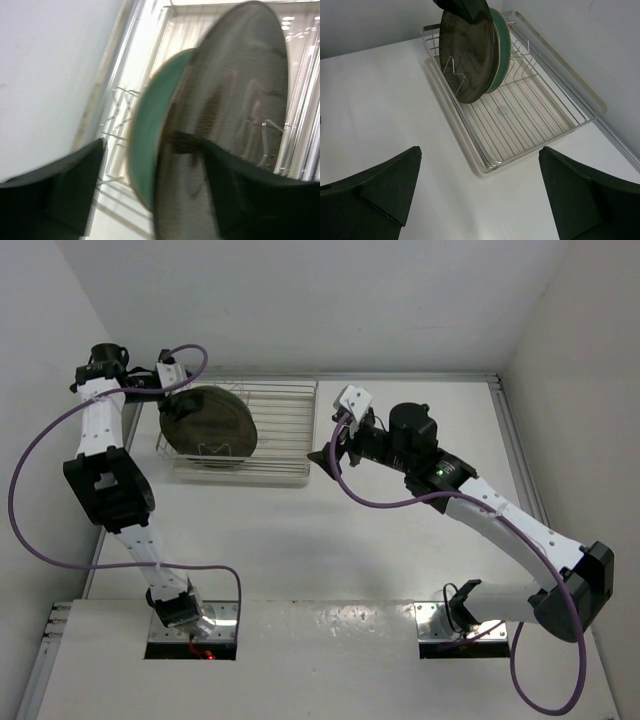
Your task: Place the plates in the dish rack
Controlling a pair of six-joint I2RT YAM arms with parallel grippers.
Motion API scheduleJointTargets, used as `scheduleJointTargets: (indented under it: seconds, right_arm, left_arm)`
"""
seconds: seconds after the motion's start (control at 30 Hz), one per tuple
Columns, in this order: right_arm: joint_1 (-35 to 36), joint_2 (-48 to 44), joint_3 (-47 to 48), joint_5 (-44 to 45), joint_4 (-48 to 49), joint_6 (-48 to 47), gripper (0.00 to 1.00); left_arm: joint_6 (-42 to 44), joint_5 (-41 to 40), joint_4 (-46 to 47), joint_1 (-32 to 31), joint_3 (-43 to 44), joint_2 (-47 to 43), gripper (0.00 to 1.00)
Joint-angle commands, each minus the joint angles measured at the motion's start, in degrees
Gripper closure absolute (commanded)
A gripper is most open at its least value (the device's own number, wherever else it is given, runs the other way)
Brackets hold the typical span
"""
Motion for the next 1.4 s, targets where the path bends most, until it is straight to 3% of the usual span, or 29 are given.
scheduleJointTargets:
  seconds: [0.0, 0.03, 0.33, 0.37, 0.47, 0.53, 0.6, 0.73, 0.9, 1.03, 1.37]
  right_arm:
    - [0.5, 0.2, 2.3, 0.0, 1.6, 0.2, 0.0]
    - [0.2, 0.3, 2.2, 0.6, 0.7, 1.0, 0.0]
    - [-8.3, 2.4, 3.7, 8.8, -10.8, 16.1, 0.0]
    - [-9.3, 2.5, 3.4, 9.4, -11.8, 16.8, 0.0]
    - [-12.7, 1.3, 1.5, 14.6, -14.5, 23.4, 0.0]
    - [-14.3, -0.3, -0.9, 18.7, -17.9, 28.5, 0.0]
    - [-17.9, -0.9, -3.0, 24.1, -22.5, 30.4, 0.0]
    - [-21.9, -3.7, -8.1, 32.1, -29.0, 35.2, 0.0]
    - [-24.3, -3.9, -11.9, 36.2, -35.0, 39.5, 0.0]
    - [-24.5, -1.4, -11.2, 36.5, -37.6, 37.4, 0.0]
    - [-24.4, 3.3, -6.9, 32.3, -43.3, 34.6, 0.0]
  left_arm:
    - [-5.8, 3.6, 6.4, 1.2, 2.7, -5.2, 0.09]
    - [-9.4, 3.6, 7.6, 1.2, 3.4, -6.1, 0.01]
    - [-38.2, -8.3, 25.2, 2.4, 6.3, -14.7, 0.01]
    - [-44.6, -10.0, 26.8, 3.1, 6.3, -16.2, 0.01]
    - [-61.1, -22.7, 32.7, 5.7, 4.9, -18.7, 0.01]
    - [-65.7, -35.8, 32.7, 7.5, 2.1, -21.5, 0.01]
    - [-67.4, -42.4, 32.7, 10.9, -2.7, -24.5, 0.01]
    - [-67.4, -52.9, 31.9, 16.9, -20.6, -32.7, 0.01]
    - [-65.3, -57.0, 30.2, 23.0, -39.8, -39.7, 0.01]
    - [-63.5, -57.0, 30.2, 23.5, -54.1, -42.7, 0.01]
    - [-64.1, -54.7, 30.7, 23.0, -58.2, -44.8, 0.01]
